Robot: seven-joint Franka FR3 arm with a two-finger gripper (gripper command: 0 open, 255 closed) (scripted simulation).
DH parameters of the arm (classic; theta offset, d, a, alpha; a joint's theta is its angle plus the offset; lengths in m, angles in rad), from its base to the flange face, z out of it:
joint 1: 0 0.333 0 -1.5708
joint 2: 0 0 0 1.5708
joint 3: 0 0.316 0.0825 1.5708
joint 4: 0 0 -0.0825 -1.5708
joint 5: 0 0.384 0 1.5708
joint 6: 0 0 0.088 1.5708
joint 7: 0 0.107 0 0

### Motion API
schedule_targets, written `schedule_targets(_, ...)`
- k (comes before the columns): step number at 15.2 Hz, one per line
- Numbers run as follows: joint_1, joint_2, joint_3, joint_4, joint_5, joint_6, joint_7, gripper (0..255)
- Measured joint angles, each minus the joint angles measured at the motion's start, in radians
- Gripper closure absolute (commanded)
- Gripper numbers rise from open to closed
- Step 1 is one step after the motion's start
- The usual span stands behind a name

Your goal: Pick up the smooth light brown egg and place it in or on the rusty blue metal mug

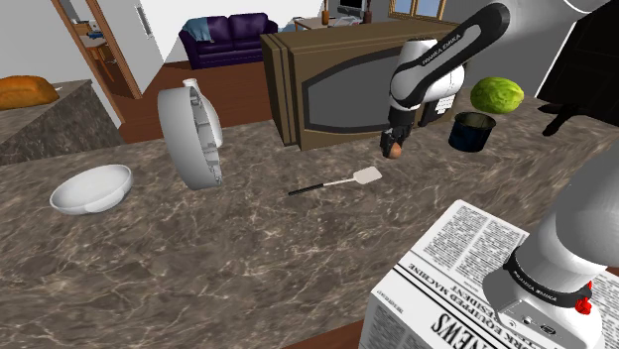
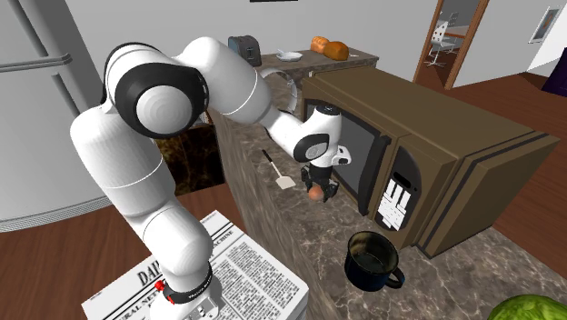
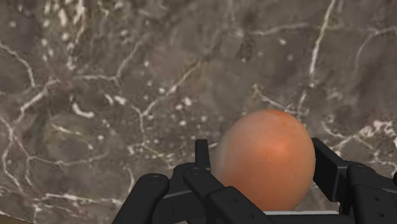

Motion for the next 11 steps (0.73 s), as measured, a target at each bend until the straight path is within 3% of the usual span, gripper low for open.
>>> schedule_targets(5,0.0,-0.005,0.001,0.001,-0.002,-0.006,0.003,255)
schedule_targets(11,-0.003,-0.055,0.003,0.031,-0.021,-0.084,0.017,255)
